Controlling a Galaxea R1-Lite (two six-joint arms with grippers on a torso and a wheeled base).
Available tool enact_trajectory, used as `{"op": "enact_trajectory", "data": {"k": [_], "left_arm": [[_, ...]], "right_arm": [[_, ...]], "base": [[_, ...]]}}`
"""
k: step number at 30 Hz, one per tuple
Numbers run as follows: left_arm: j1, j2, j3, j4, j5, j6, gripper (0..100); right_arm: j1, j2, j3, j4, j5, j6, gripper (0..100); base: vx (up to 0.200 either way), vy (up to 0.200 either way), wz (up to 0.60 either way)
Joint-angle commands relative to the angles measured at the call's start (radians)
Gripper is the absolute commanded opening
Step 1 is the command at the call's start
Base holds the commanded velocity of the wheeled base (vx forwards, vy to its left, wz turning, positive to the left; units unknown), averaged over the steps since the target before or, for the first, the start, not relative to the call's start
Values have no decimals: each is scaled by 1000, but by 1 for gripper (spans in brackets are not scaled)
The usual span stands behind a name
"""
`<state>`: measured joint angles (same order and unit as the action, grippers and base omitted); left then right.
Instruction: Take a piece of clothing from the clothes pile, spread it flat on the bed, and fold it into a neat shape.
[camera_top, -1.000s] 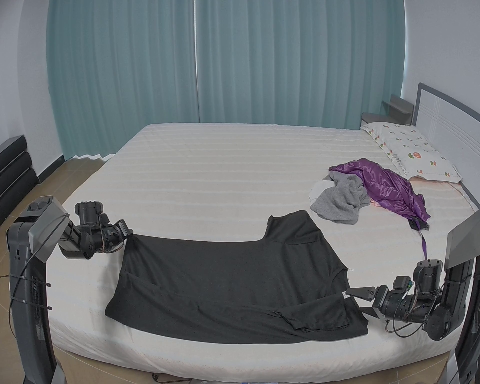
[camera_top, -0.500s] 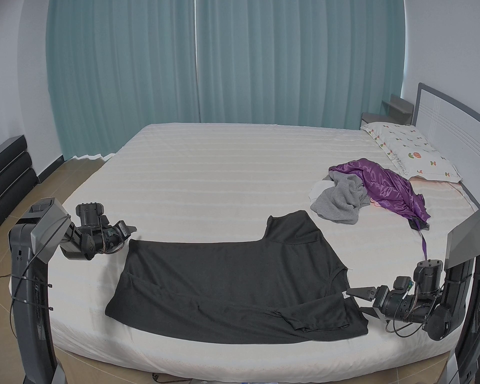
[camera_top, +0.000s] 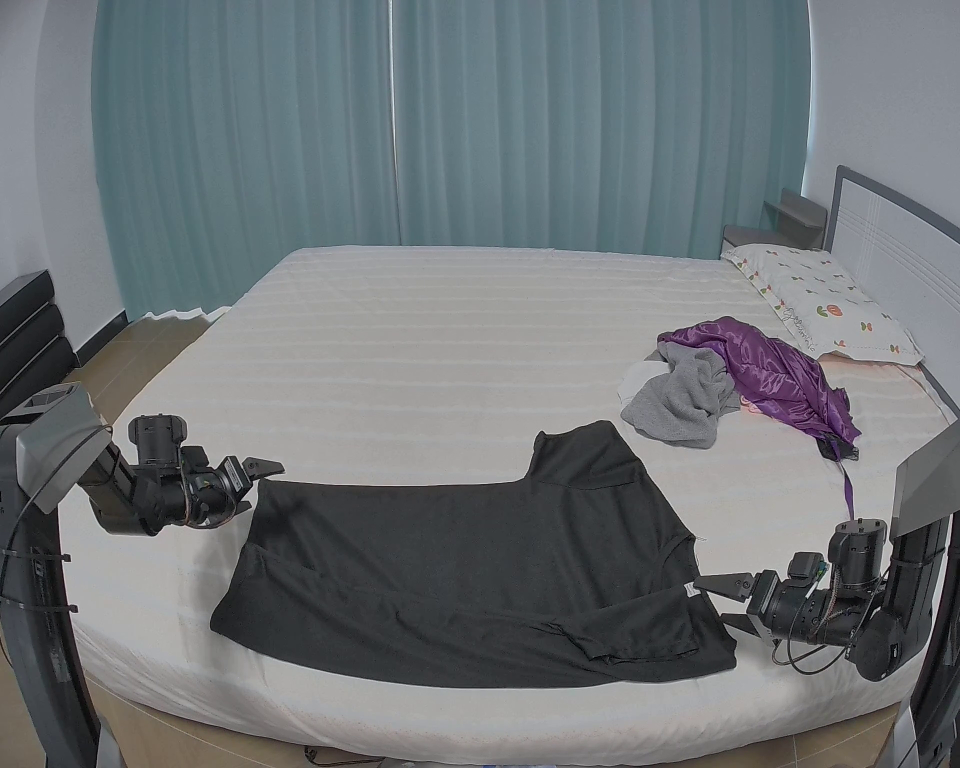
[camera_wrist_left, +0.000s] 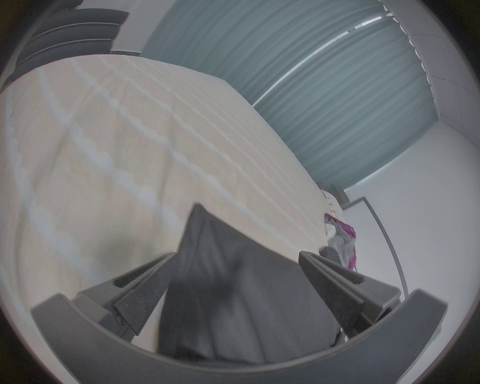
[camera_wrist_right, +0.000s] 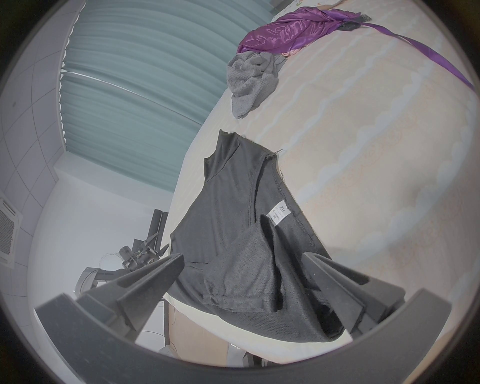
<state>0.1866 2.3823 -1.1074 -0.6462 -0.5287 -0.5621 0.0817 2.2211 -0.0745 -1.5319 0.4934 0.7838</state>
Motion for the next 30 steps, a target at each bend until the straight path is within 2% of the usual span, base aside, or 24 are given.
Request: {"op": "enact_trajectory", "data": {"k": [1,2,4,7,10,22,30], "left_arm": [[7,-161,207,-50,-82,93,100],[7,-160,270,-67,-93,191,100],[7,-152,307,-76,-106,265,100],[7,-146,334,-90,-128,323,100],[7,-129,342,-115,-168,338,100],[16,-49,330,-211,-172,347,100],[22,-41,325,-296,-174,294,100]], "right_arm": [[1,-3,1,-1,1,0,100],[1,-1,1,-1,1,0,100],[1,-1,1,-1,2,0,100],[1,0,1,-1,2,0,100],[1,3,1,-1,2,0,100],[13,5,13,-7,2,-1,100],[12,20,16,-30,2,-1,100]], "base": [[0,0,0],[0,0,0],[0,0,0],[0,0,0],[0,0,0],[0,0,0],[0,0,0]]}}
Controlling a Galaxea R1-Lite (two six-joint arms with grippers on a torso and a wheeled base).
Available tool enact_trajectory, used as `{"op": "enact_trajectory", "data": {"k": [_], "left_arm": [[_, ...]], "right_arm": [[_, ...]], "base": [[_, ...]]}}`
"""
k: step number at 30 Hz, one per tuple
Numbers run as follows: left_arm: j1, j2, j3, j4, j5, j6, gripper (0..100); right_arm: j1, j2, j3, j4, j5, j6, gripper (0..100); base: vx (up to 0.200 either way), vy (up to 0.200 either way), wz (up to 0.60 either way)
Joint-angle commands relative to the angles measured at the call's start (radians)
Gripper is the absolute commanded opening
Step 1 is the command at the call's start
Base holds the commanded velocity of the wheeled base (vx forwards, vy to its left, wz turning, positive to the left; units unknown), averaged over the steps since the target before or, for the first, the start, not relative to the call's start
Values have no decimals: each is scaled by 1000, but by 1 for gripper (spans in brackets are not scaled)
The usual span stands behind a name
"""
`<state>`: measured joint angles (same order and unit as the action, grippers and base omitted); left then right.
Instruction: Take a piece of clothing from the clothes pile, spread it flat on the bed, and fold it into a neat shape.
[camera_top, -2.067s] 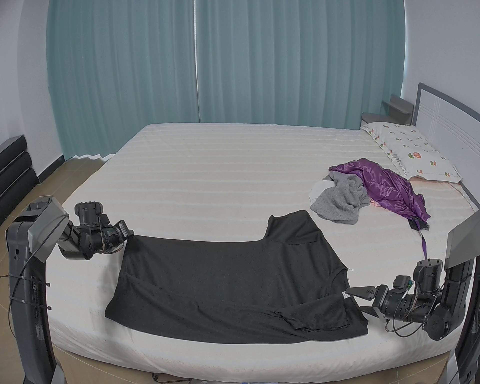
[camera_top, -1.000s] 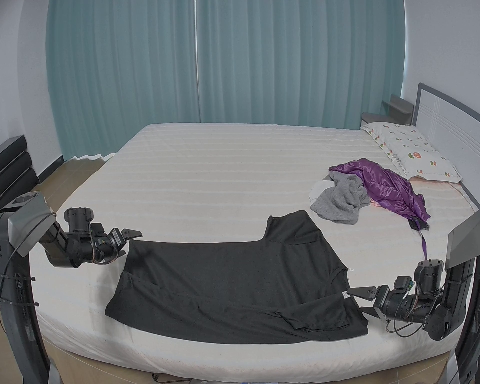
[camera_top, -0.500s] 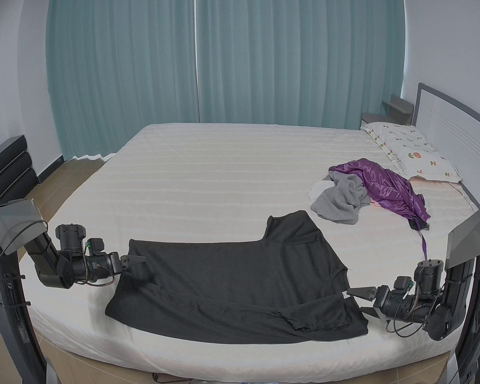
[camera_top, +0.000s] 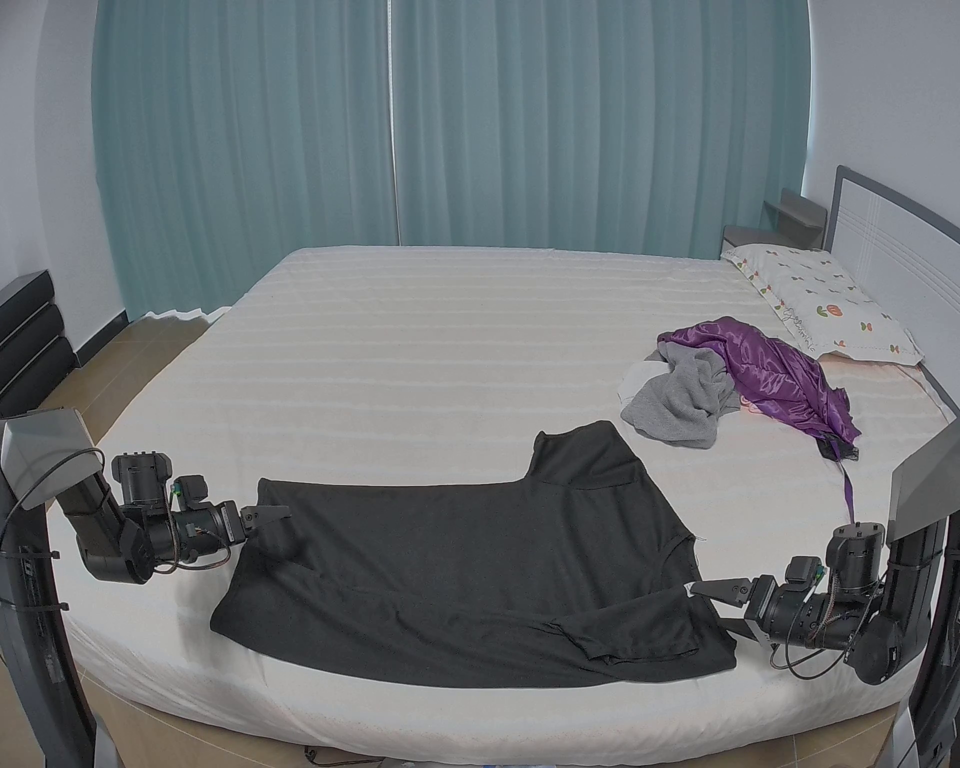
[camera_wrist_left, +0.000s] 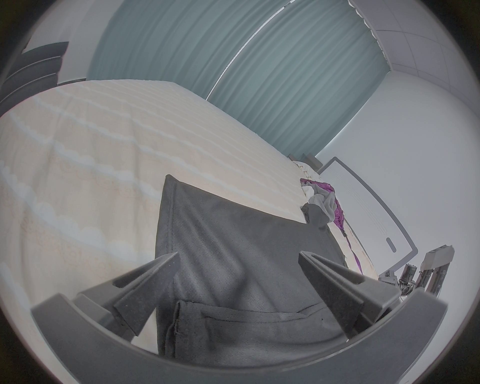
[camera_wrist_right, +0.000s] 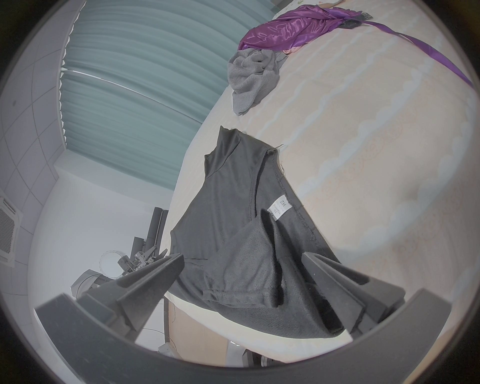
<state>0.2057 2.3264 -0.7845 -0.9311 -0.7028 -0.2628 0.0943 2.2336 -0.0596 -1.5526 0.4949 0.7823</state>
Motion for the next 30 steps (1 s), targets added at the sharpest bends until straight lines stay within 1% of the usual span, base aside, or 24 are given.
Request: {"op": "enact_trajectory", "data": {"k": [1,10,14,16,17,30], "left_arm": [[3,19,5,-14,0,-4,100],[6,34,30,-15,0,8,100],[6,37,45,-37,0,10,100],[6,57,47,-71,0,10,100],[7,62,47,-77,0,8,0],[46,60,67,-83,0,8,0]], "right_arm": [[-1,8,1,-9,1,0,100],[-1,9,1,-9,1,0,100],[-1,8,1,-9,1,0,100],[-1,8,1,-9,1,0,100],[-1,8,1,-9,1,0,100],[-7,8,1,-9,1,2,100]], "base": [[0,0,0],[0,0,0],[0,0,0],[0,0,0],[0,0,0],[0,0,0]]}}
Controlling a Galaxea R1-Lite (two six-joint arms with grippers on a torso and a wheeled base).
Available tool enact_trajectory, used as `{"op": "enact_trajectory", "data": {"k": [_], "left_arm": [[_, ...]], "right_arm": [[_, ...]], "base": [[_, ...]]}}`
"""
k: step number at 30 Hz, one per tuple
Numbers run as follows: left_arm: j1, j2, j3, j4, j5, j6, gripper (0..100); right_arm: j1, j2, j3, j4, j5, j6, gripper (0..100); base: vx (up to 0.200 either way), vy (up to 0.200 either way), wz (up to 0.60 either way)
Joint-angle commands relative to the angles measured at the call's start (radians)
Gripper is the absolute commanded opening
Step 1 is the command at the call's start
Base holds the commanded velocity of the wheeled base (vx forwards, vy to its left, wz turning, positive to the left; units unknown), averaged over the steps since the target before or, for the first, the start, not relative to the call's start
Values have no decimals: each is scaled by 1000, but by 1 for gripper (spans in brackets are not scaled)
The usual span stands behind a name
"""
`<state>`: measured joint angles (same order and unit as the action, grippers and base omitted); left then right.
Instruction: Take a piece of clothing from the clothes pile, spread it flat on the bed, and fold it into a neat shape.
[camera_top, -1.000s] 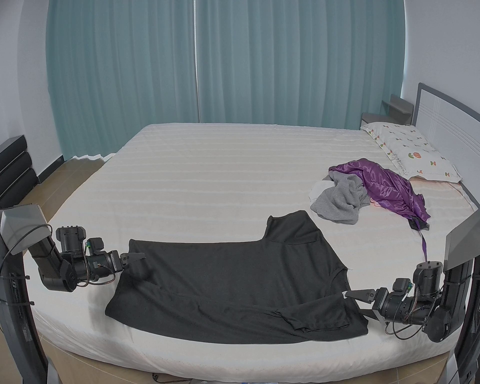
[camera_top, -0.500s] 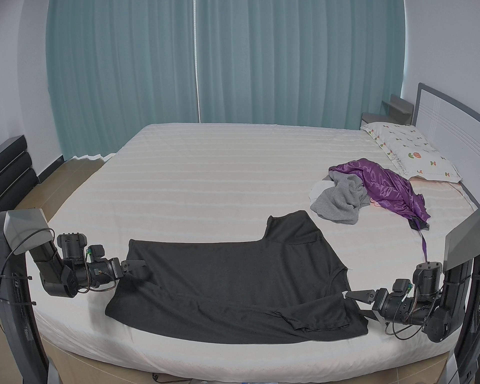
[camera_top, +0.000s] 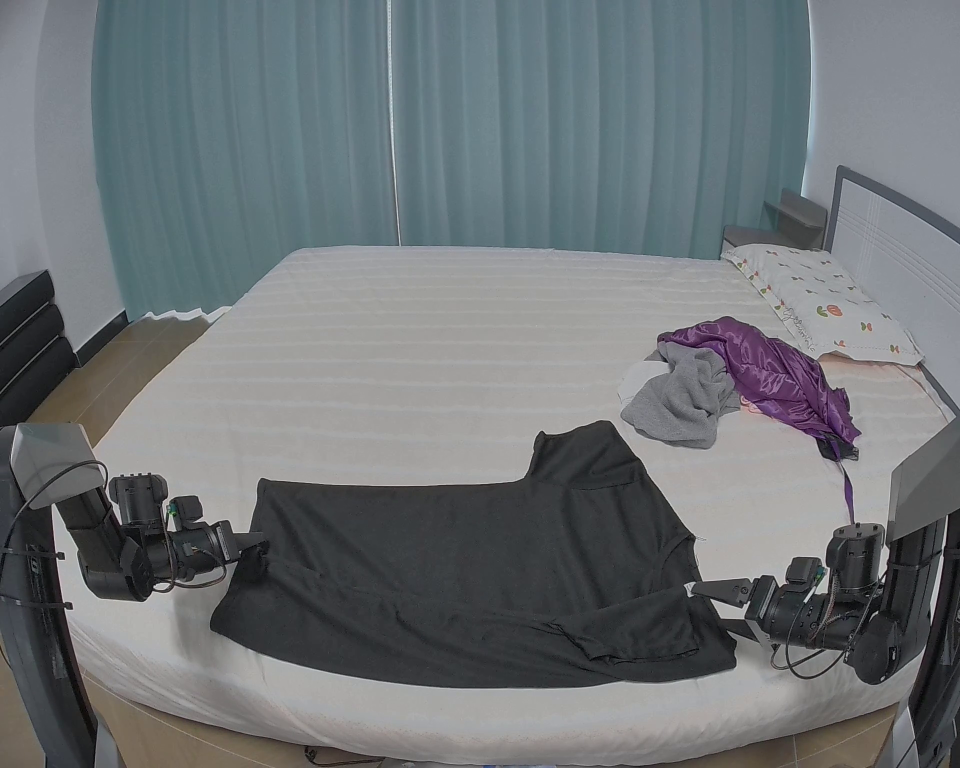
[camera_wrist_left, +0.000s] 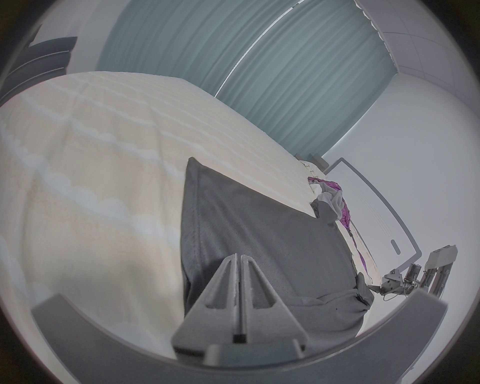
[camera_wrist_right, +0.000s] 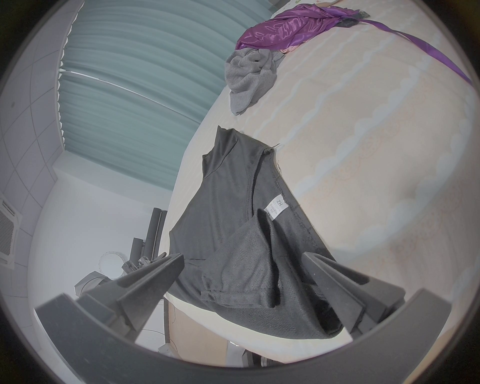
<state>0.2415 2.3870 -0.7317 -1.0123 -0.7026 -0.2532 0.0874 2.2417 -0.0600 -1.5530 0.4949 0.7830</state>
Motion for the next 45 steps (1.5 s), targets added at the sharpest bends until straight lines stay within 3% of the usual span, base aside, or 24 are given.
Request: {"op": "enact_trajectory", "data": {"k": [1,27,34,45], "left_arm": [[12,-3,17,-2,0,-1,0],[44,-175,161,-25,5,-61,0],[44,-244,229,-29,12,-110,0],[45,-244,252,-31,12,-112,0]], "right_arm": [[0,-1,2,-9,1,1,100],[0,-20,-11,-12,-9,1,100],[8,19,-109,5,-13,-2,100],[64,113,-241,48,-16,-19,100]], "base": [[0,0,0],[0,0,0],[0,0,0],[0,0,0]]}}
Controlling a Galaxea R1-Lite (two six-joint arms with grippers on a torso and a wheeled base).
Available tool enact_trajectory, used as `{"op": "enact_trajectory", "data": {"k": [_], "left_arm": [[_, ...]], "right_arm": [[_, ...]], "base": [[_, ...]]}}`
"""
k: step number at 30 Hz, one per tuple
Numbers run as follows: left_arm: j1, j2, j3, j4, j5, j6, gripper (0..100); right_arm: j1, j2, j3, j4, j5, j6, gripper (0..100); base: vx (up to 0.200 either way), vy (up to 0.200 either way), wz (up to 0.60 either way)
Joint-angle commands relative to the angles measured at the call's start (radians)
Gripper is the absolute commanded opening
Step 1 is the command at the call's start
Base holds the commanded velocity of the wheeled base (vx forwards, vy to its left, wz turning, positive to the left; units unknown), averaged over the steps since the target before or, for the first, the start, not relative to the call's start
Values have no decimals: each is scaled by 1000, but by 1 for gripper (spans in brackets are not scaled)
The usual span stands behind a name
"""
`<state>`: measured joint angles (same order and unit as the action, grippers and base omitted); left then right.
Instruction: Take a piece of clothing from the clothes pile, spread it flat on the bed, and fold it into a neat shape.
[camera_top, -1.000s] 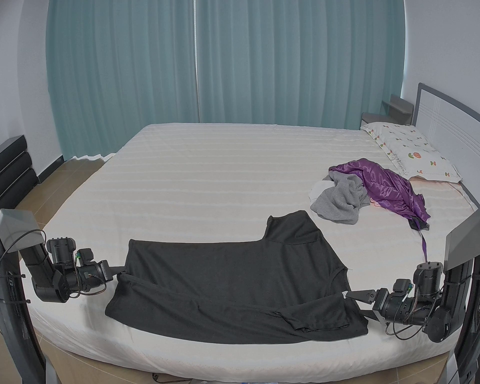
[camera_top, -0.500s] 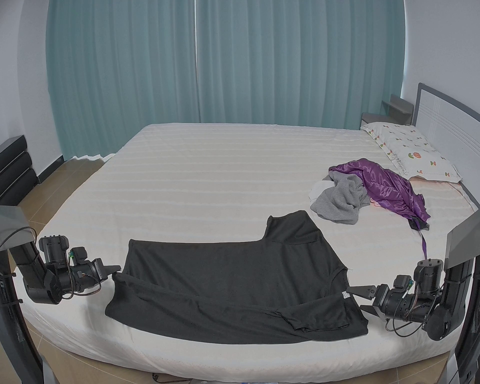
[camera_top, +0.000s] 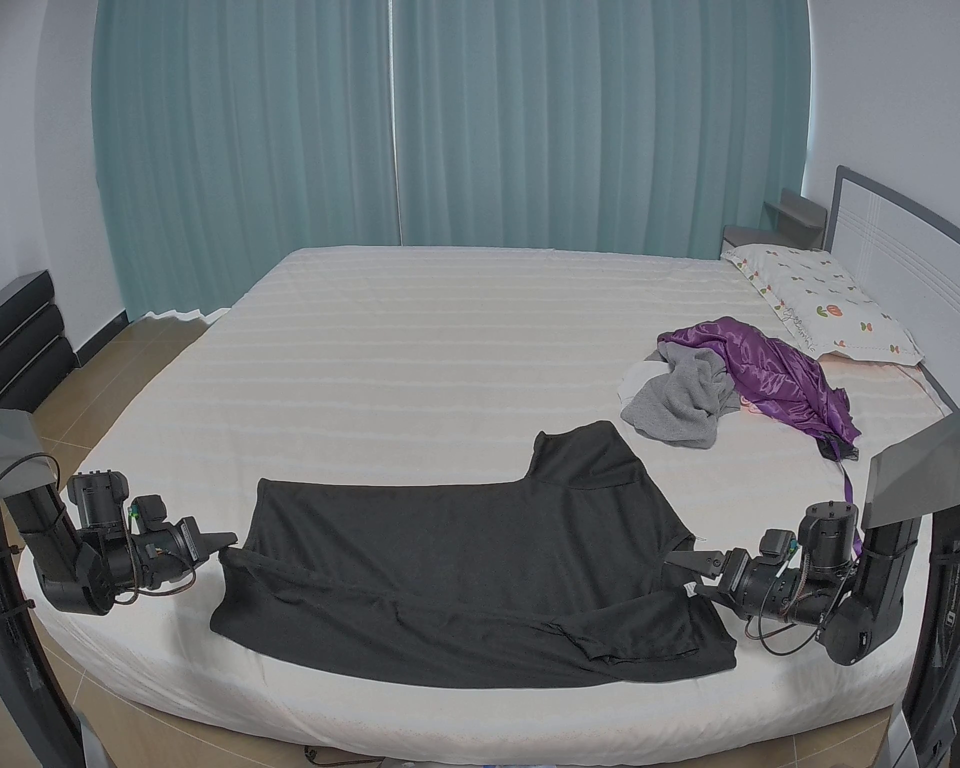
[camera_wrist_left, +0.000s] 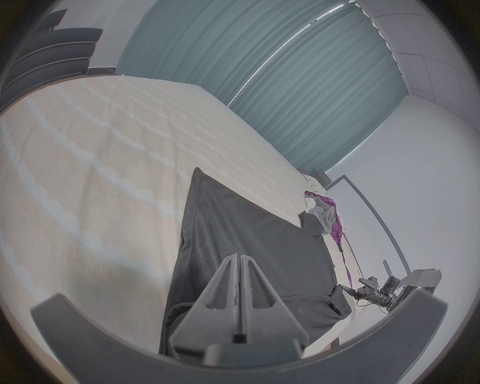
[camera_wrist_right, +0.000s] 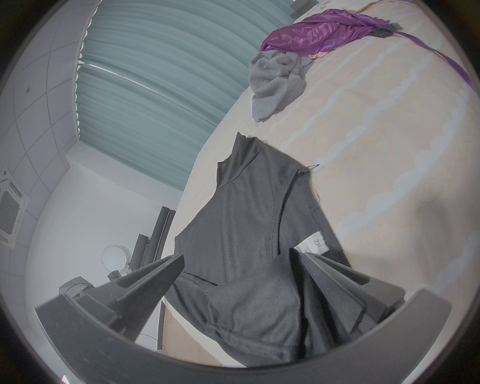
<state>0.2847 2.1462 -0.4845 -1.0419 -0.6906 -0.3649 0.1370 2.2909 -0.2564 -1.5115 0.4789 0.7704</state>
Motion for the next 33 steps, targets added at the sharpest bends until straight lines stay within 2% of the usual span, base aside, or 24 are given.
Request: {"op": "enact_trajectory", "data": {"k": [1,4,16,17,23,33], "left_arm": [[2,-5,7,-1,0,0,0],[4,-8,9,-1,0,0,0],[5,-8,15,-1,0,0,0],[5,-9,18,-1,0,0,0],[7,-35,40,-1,2,0,0],[10,-95,89,0,2,-2,0]], "right_arm": [[15,75,-50,7,0,-13,100],[13,105,-73,7,0,-45,100],[13,119,-113,30,0,-77,100],[13,127,-106,36,0,-108,0],[-2,122,-70,34,0,-160,0],[-25,36,-7,22,15,-155,0]], "base": [[0,0,0],[0,0,0],[0,0,0],[0,0,0],[0,0,0],[0,0,0]]}}
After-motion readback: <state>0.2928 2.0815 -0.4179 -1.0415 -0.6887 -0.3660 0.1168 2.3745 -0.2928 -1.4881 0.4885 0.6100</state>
